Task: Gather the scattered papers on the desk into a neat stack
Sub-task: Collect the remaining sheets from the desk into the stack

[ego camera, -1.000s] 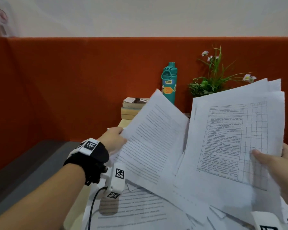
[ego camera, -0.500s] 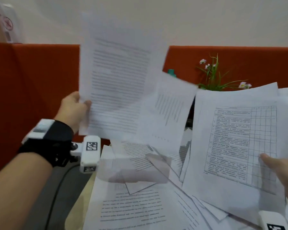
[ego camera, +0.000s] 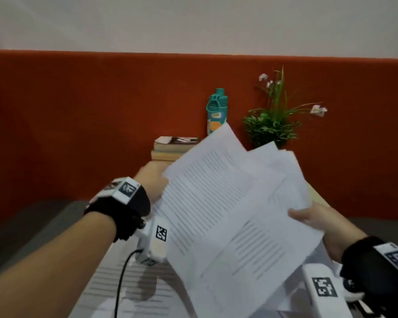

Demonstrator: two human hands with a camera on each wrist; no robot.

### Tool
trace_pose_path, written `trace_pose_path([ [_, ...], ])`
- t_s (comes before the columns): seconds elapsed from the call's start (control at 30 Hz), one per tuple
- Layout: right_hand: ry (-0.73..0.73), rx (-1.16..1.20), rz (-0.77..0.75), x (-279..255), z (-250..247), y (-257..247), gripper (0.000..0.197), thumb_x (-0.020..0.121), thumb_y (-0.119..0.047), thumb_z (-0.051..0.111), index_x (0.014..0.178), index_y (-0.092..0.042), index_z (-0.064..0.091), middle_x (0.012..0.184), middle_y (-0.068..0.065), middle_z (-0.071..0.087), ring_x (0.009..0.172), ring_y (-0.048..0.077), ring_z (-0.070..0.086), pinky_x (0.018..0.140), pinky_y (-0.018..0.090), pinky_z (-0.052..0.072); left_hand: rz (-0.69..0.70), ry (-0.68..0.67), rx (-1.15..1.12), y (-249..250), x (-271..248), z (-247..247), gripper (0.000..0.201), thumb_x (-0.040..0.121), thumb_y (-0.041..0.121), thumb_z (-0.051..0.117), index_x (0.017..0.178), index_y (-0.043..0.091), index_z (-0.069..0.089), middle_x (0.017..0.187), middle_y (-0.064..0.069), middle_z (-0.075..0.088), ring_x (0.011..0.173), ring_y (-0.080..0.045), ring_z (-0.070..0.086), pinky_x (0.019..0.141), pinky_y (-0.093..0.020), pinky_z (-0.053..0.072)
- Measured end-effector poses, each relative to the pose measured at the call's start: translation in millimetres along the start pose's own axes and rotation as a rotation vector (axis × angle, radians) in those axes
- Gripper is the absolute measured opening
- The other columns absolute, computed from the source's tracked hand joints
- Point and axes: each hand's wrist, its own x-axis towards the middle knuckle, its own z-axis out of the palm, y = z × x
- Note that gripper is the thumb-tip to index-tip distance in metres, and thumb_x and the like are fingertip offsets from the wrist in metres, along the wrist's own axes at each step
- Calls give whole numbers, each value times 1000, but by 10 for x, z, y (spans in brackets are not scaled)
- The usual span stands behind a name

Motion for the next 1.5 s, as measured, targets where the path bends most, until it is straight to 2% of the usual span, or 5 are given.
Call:
trace_pose_path([
  [0.2, -63, -249, 103, 106, -104, 235, 86, 70, -60, 78, 144, -24, 53, 148, -6, 52, 140, 24, 45, 117, 43, 31, -116, -140, 128, -247, 67, 541, 45, 95, 5, 42, 140, 13, 47, 143, -10, 50, 124, -29, 52, 95, -31, 44],
  [0.63, 239, -92, -169, 82, -143, 89, 50, 91, 11, 60, 135, -11, 58, 126, 7, 66, 111, 30, 61, 97, 43, 46, -234, 171, -80, -231, 131, 221, 39, 93, 6, 43, 55, 16, 42, 71, -10, 49, 71, -26, 44, 63, -28, 35],
  [0.97, 9, 91, -202, 148, 90, 385, 34, 93, -6, 63, 125, -14, 67, 115, 13, 77, 101, 36, 73, 86, 52, 56, -252, -289, -625, 11, -194, 791, 54, 91, 6, 58, 140, 4, 35, 132, -10, 57, 120, -28, 57, 98, -34, 48],
  [1.33, -185, 37, -168, 40, -27, 154, 96, 35, -50, 96, 121, -16, 70, 113, 6, 78, 99, 29, 76, 92, 49, 52, -98, -357, -699, 168, -220, 760, 42, 86, -1, 62, 127, 2, 54, 123, -13, 66, 104, -23, 66, 89, -28, 53],
  [1.5, -104, 159, -217, 72, 46, 136, 40, 79, -8, 69, 118, -17, 70, 113, 8, 78, 99, 29, 75, 94, 50, 50, -81, -233, -720, 143, -227, 754, 49, 85, 18, 69, 130, 15, 50, 126, -6, 64, 114, -23, 62, 98, -36, 49],
])
